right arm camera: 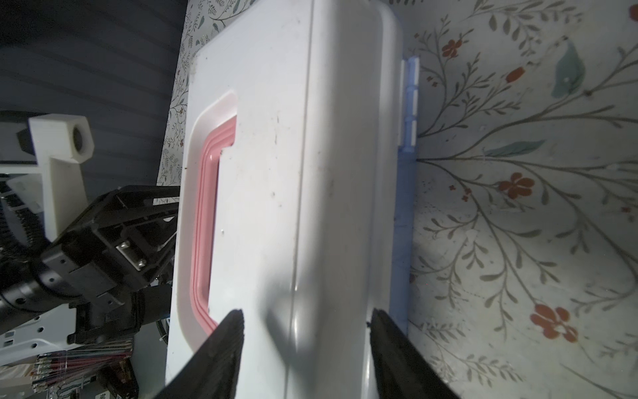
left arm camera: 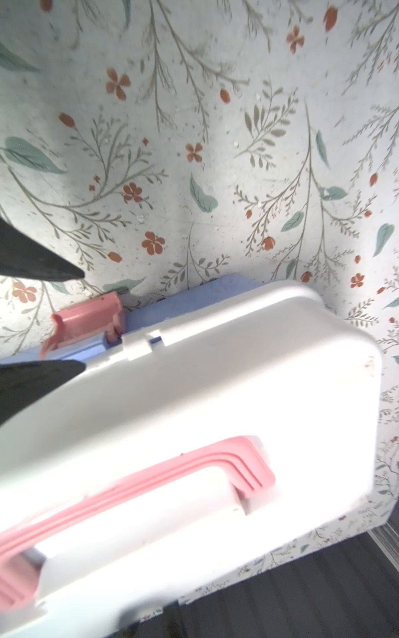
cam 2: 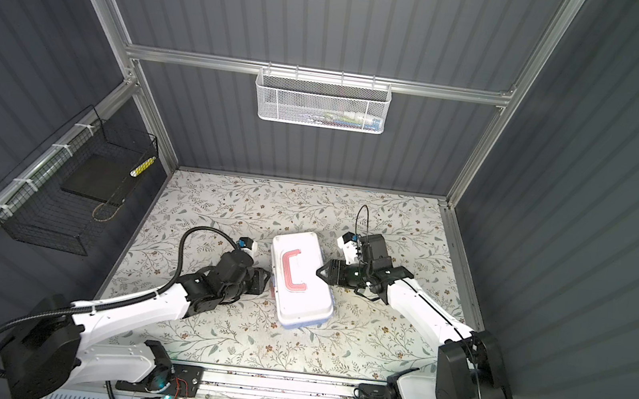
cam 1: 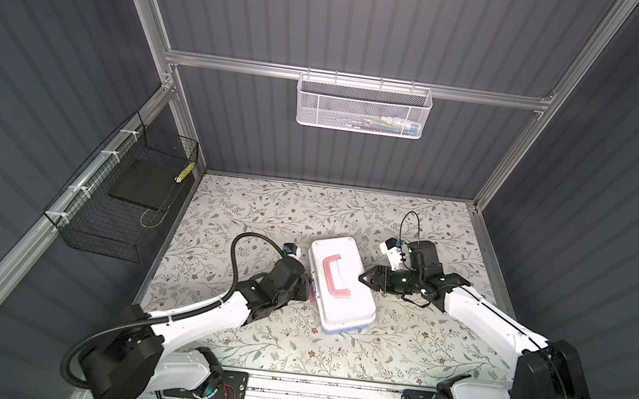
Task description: Pack the tool kit
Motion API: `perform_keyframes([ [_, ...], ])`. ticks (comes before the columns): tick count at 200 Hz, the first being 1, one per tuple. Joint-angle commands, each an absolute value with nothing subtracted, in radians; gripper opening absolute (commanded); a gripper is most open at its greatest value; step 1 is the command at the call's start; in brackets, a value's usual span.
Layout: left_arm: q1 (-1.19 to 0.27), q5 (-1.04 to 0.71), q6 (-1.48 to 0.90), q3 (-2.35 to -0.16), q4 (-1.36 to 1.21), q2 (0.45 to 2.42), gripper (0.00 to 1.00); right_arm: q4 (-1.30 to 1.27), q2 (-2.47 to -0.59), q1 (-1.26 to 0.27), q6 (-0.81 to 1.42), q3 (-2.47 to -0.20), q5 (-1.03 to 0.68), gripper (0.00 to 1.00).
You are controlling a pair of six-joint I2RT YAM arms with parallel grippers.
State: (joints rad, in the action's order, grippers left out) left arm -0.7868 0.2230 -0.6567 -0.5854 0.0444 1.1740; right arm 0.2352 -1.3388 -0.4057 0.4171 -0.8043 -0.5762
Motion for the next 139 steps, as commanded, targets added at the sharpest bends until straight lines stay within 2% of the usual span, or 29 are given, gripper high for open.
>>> perform_keyframes([
  [1,-0.793,0.293,-0.616,-0.499,0.1,1.123,0.56,0.25,-1.345,-0.402,0.396,-0.81,-0.582,0.61],
  [14,-0.793,0.301,-0.598,-0.463,0.084,1.103,0.69,0.249,-1.341,-0.402,0.397,-0.806,-0.587,0.61],
  [25,-0.792,0.296,-0.573,-0.445,0.072,1.095,0.85,0.225,-1.337,-0.402,0.404,-0.793,-0.593,0.61],
  [36,-0.798,0.282,-0.549,-0.425,0.052,1.084,0.91,0.207,-1.335,-0.401,0.412,-0.782,-0.597,0.61],
  [60,-0.828,0.285,-0.52,-0.329,-0.052,1.043,0.97,0.199,-1.339,-0.403,0.419,-0.776,-0.602,0.61],
  [82,-0.834,0.279,-0.511,-0.28,-0.127,1.05,0.99,0.196,-1.348,-0.403,0.421,-0.779,-0.612,0.61],
  [139,-0.86,0.234,-0.412,-0.284,-0.383,1.242,1.0,0.165,-1.368,-0.403,0.443,-0.774,-0.623,0.61],
])
